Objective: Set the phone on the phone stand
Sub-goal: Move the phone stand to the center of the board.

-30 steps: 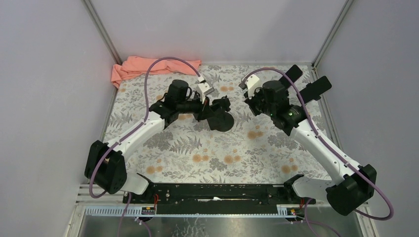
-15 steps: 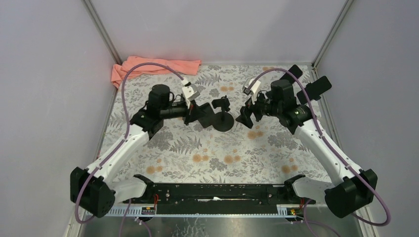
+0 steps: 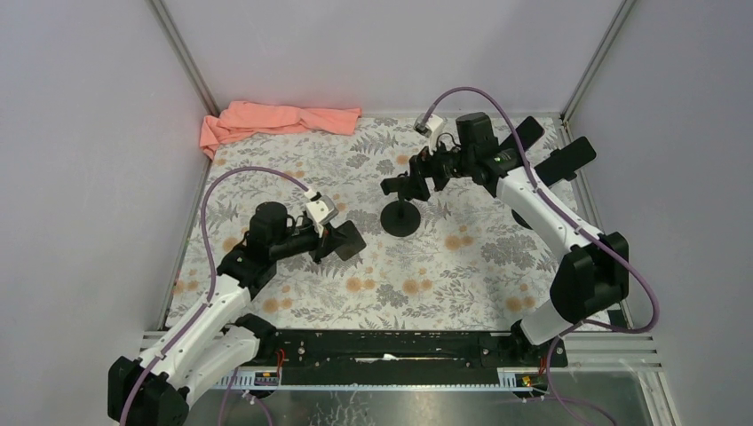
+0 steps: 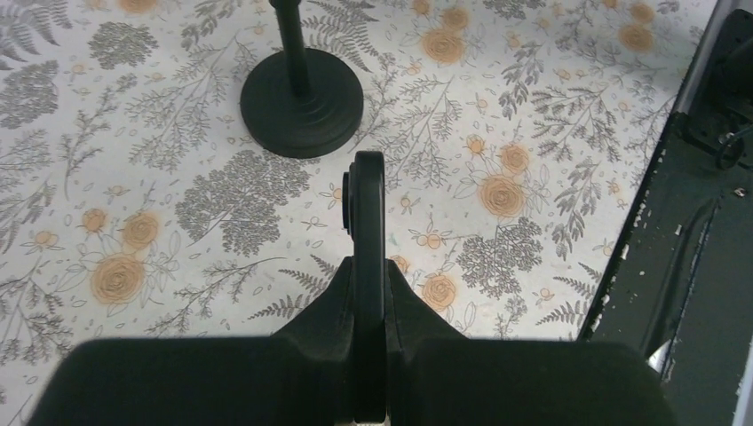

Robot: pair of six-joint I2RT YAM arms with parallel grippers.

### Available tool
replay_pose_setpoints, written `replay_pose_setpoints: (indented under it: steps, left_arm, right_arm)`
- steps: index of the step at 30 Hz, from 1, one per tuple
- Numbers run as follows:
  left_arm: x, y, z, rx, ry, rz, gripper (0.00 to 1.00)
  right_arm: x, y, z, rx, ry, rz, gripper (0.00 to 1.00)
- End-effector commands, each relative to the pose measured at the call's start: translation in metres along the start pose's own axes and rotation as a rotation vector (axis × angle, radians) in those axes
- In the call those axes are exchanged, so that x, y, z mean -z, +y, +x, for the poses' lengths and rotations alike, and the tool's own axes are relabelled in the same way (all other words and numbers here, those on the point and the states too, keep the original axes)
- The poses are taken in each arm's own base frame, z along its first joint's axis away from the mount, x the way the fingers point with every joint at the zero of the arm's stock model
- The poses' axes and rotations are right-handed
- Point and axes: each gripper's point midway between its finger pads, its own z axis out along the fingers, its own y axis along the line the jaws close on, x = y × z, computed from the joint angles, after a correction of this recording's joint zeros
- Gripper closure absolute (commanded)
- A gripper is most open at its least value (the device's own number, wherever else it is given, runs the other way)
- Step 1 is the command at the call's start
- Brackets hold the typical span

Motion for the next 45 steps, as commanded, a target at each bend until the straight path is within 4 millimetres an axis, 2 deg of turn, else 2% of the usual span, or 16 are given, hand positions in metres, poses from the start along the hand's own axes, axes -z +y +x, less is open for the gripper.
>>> replay_pose_setpoints:
  steps: [1, 3, 4, 7, 10, 12, 15, 21, 25, 28, 32, 37, 41, 45]
  left_arm:
    - [0.002, 0.014, -0.031, -0.066, -0.096, -0.065, 1.00]
    - [0.001, 0.014, -0.029, -0.061, -0.087, -0.065, 1.00]
    - [0.001, 0.014, -0.029, -0.060, -0.086, -0.064, 1.00]
    - [0.003, 0.013, -0.029, -0.066, -0.094, -0.064, 1.00]
    - [0.003, 0.011, -0.029, -0.069, -0.096, -0.053, 1.00]
    - [0.002, 0.009, -0.030, -0.067, -0.099, -0.040, 1.00]
    - [-0.001, 0.001, -0.030, -0.055, -0.109, 0.010, 1.00]
    - [-0.013, -0.018, -0.033, -0.010, -0.125, 0.167, 1.00]
    - [-0.017, -0.024, -0.039, -0.014, -0.162, 0.220, 1.00]
    - [-0.019, -0.029, -0.040, 0.004, -0.175, 0.256, 1.00]
    - [-0.024, -0.029, -0.031, 0.026, -0.150, 0.263, 1.00]
    - [-0.028, -0.041, -0.018, 0.027, -0.093, 0.273, 1.00]
    - [-0.019, -0.047, -0.027, -0.006, -0.105, 0.268, 1.00]
    - [0.003, -0.067, -0.048, -0.034, -0.138, 0.331, 1.00]
  right_arm:
    - [-0.008, 0.010, -0.019, -0.023, -0.028, -0.034, 0.18]
    - [-0.013, 0.008, -0.018, -0.029, -0.018, -0.025, 0.21]
    - [-0.014, 0.006, -0.016, -0.037, -0.012, -0.018, 0.25]
    - [-0.016, 0.001, -0.016, -0.039, -0.007, 0.000, 0.48]
    - [-0.011, 0.005, -0.017, -0.030, -0.016, -0.015, 0.73]
    - [-0.006, 0.010, -0.019, -0.031, -0.025, -0.039, 0.83]
    - [0.003, 0.024, -0.018, -0.045, -0.030, -0.118, 0.91]
    - [0.012, 0.064, 0.002, -0.161, 0.058, -0.362, 0.96]
    - [0.016, 0.083, 0.017, -0.220, 0.080, -0.484, 0.99]
    - [0.017, 0.087, 0.025, -0.227, 0.088, -0.512, 0.99]
    - [0.017, 0.089, 0.036, -0.219, 0.095, -0.530, 0.99]
    - [0.025, 0.093, 0.041, -0.043, 0.093, -0.467, 0.99]
    - [0.033, 0.102, 0.044, 0.080, 0.085, -0.442, 0.99]
    - [0.029, 0.113, 0.059, 0.033, 0.113, -0.486, 0.99]
